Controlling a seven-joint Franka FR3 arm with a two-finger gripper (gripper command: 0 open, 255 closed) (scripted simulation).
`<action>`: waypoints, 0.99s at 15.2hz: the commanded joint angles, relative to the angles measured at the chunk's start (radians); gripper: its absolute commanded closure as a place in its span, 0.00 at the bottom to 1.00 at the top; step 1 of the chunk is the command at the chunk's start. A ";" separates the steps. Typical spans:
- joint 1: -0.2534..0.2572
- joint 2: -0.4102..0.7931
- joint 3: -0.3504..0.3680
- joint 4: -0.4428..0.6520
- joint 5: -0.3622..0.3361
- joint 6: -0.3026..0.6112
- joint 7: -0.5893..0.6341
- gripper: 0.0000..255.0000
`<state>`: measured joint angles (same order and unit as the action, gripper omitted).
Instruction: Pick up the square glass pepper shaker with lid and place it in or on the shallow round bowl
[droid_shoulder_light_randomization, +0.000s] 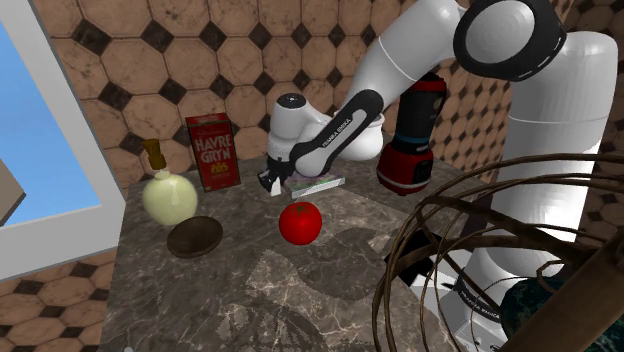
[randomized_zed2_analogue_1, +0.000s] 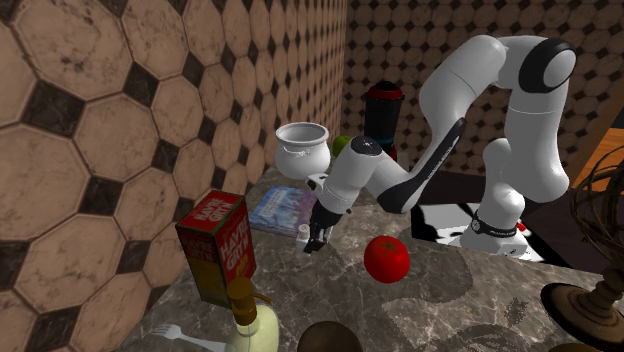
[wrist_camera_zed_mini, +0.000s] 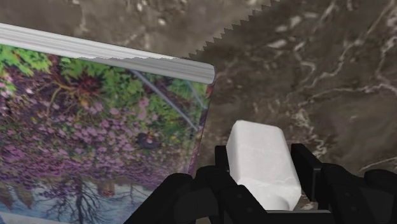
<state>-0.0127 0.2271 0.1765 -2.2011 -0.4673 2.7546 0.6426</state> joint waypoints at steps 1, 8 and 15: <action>-0.005 -0.015 0.008 0.001 0.018 -0.016 -0.016 1.00; -0.021 -0.081 0.035 0.017 0.094 -0.091 -0.084 1.00; -0.028 -0.138 0.050 0.046 0.158 -0.171 -0.140 1.00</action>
<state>-0.0413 0.0984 0.2240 -2.1602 -0.3179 2.5980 0.5076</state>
